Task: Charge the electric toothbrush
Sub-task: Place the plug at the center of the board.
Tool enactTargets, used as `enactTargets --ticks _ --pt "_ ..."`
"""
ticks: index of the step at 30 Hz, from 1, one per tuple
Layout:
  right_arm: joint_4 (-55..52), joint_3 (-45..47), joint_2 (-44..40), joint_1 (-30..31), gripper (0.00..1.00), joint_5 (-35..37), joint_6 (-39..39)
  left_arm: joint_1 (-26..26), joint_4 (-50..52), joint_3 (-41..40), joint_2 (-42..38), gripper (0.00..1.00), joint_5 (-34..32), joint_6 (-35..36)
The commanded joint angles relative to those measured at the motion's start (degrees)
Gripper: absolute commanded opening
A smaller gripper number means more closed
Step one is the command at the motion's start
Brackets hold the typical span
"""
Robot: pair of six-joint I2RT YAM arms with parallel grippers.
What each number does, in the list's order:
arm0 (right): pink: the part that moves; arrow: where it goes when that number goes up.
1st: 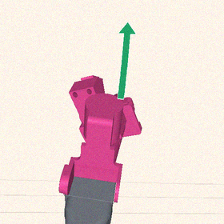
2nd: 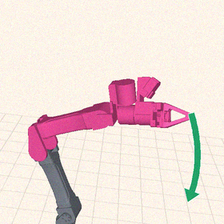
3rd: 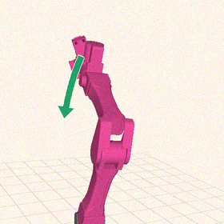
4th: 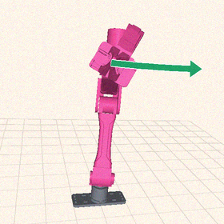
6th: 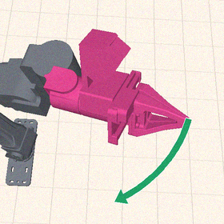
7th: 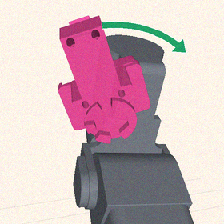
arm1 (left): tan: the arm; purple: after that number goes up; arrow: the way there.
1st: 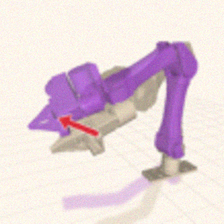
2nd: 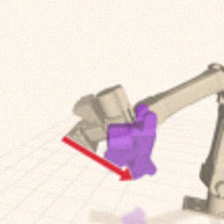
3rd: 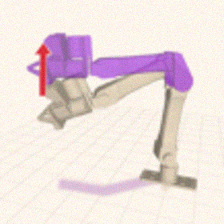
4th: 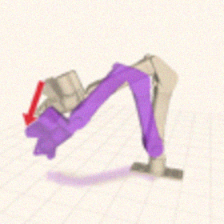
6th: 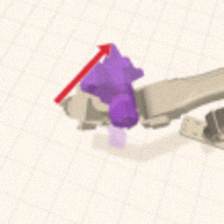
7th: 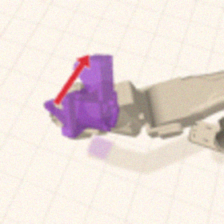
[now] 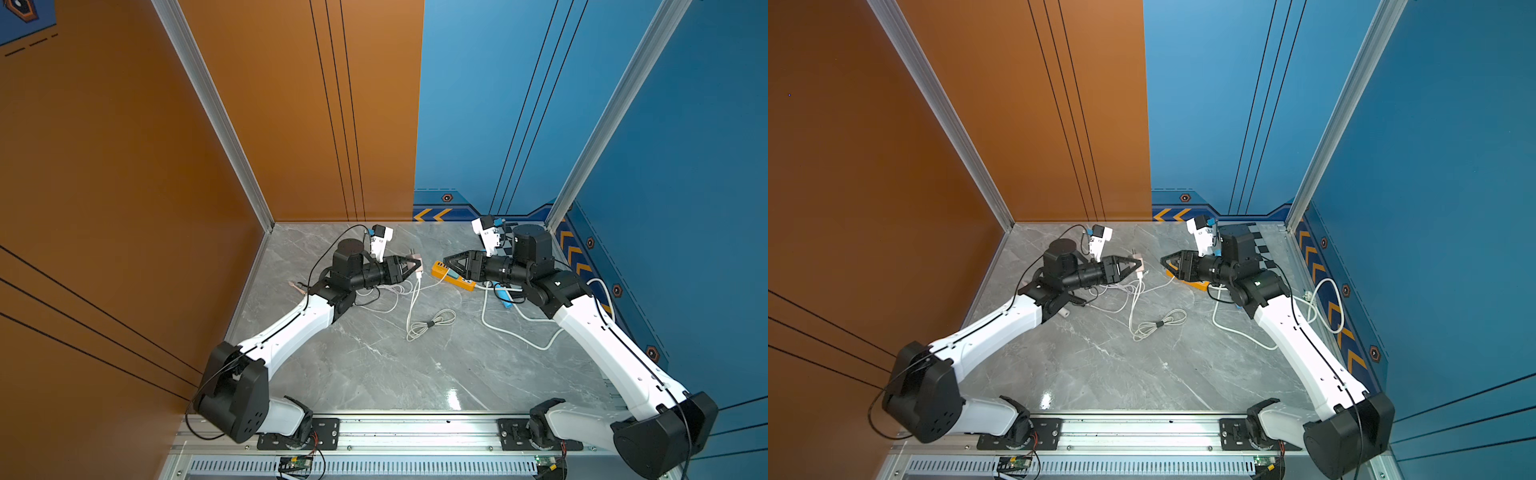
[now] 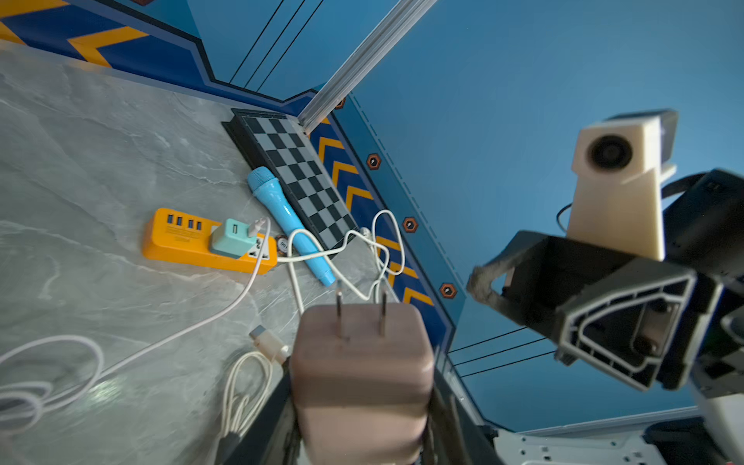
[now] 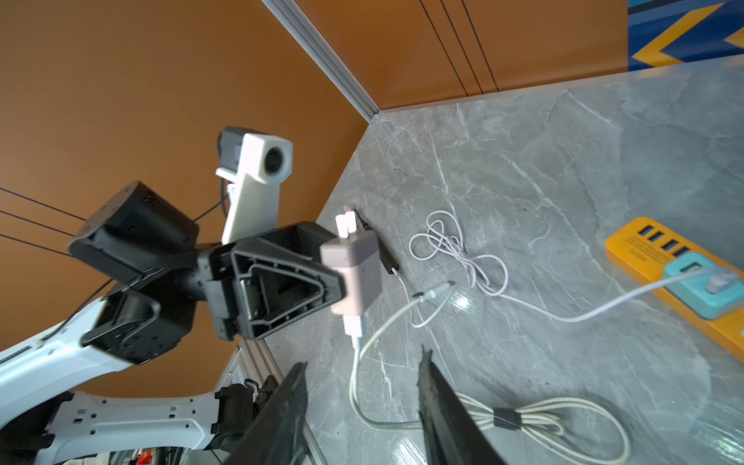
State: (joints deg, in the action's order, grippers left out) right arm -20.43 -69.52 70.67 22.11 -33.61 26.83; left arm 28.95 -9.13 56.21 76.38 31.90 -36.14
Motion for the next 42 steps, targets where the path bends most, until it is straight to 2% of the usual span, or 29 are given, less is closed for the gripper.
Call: enactTargets --ticks 1,3,6,10,14,16,19,22,27,33,37,39,42 --pt "-2.5 2.5 2.1 2.7 0.43 13.0 -2.1 0.9 16.5 -5.3 -4.8 0.0 -10.0 13.7" --pt "-1.2 3.4 4.5 5.6 0.4 15.9 0.7 1.2 16.5 -7.4 -5.9 0.0 -11.0 13.0" --pt "3.0 5.7 8.0 9.1 0.4 16.1 8.1 1.7 16.3 -8.9 -6.5 0.0 -11.6 11.8" --pt "9.2 8.0 12.4 11.0 0.44 8.2 16.9 2.2 13.3 -10.7 -7.5 0.0 -11.6 12.3" --pt "18.4 14.6 12.6 11.4 0.53 5.5 29.6 1.9 13.3 -9.6 -6.8 0.0 -12.4 12.8" --pt "13.4 14.1 12.9 11.9 0.54 7.0 27.6 2.0 14.6 -9.2 -5.9 0.0 -16.4 12.9" --pt "0.8 12.1 12.1 13.9 0.53 17.7 16.9 3.0 21.4 -6.5 -1.4 0.0 -24.0 14.4" --pt "0.1 13.7 10.9 13.5 0.52 21.0 14.5 5.1 27.1 -2.0 5.7 0.0 -28.8 14.8" --pt "-1.3 13.1 10.7 13.5 0.52 23.6 12.7 7.2 28.5 4.5 16.5 0.0 -27.2 11.6" --pt "-3.1 13.5 9.5 12.8 0.53 26.0 12.3 8.3 29.0 6.7 24.7 0.01 -28.3 6.0" --pt "-3.4 14.2 8.1 11.9 0.54 26.4 12.2 8.5 29.8 8.0 27.7 0.3 -31.0 4.1" --pt "-3.7 14.1 7.3 11.5 0.54 26.6 11.9 8.5 31.4 8.9 27.4 0.5 -32.2 4.1" --pt "-4.1 13.7 6.2 11.1 0.54 26.7 11.2 8.5 34.7 8.4 24.2 0.66 -35.3 4.3"
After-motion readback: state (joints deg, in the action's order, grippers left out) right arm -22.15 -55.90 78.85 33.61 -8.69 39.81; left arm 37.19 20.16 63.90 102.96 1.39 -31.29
